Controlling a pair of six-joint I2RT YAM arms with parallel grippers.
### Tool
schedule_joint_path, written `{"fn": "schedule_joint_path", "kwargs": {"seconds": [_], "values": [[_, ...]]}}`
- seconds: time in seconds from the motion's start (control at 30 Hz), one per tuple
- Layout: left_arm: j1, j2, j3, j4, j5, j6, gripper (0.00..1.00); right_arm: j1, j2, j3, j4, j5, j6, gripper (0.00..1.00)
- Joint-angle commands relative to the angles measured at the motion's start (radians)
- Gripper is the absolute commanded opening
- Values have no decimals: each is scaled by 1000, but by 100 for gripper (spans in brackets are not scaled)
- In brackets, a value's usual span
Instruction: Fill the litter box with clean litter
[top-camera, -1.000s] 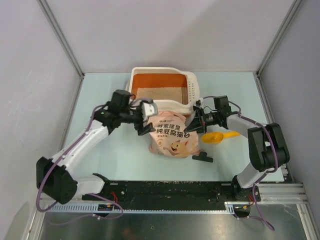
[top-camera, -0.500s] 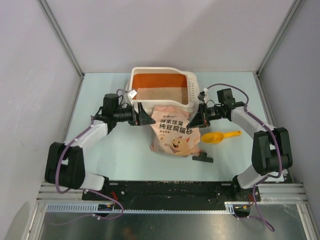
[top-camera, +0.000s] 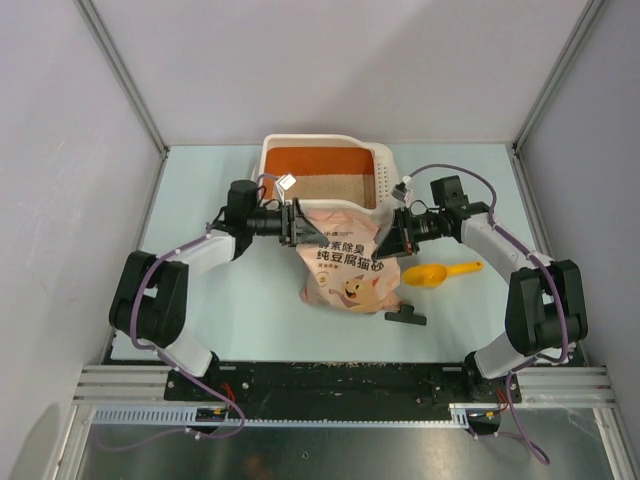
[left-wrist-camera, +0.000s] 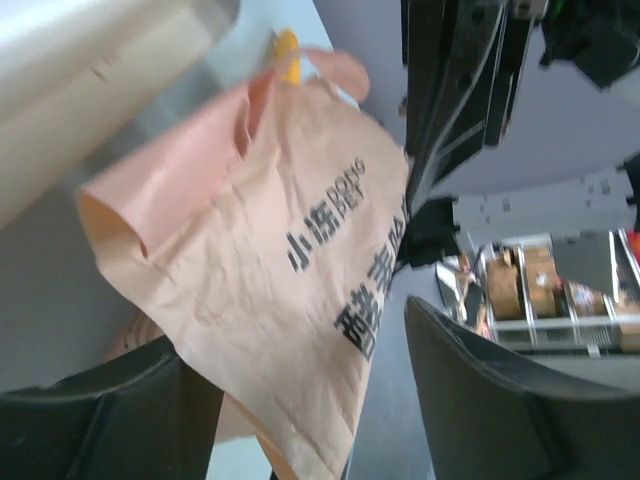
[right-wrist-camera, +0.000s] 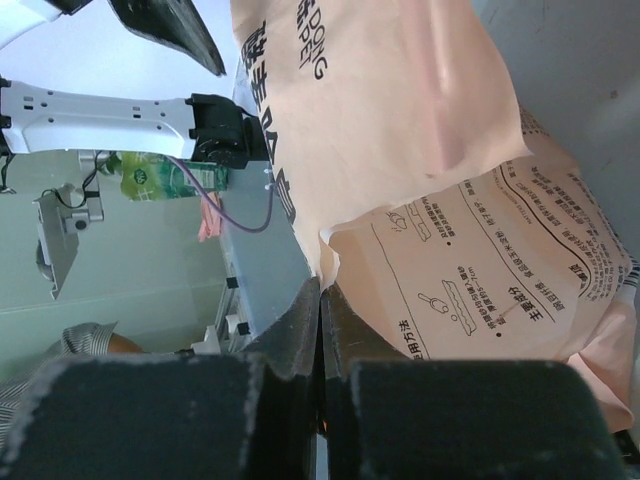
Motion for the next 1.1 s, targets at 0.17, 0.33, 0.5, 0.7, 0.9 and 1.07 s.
{"fn": "schedule_joint_path", "kwargs": {"seconds": [0.17, 0.33, 0.5, 0.7, 0.9, 1.07], "values": [[-2, -29, -5, 54, 160, -56, 31, 5, 24, 70, 71, -30, 43, 0], [96, -125, -83, 54, 183, -105, 0, 11, 53, 98, 60, -132, 32, 0], [179, -199, -170, 46, 230, -213, 0, 37, 95, 99, 144, -266, 199, 0], [188, -227, -126, -139, 250, -133, 0, 59, 98, 103, 117, -323, 238, 0], [178, -222, -132, -170, 230, -105, 25, 62, 118, 99, -44, -333, 189, 0], [103, -231, -117, -91, 151, -4, 55, 75, 147, 99, 69, -324, 271, 0]]}}
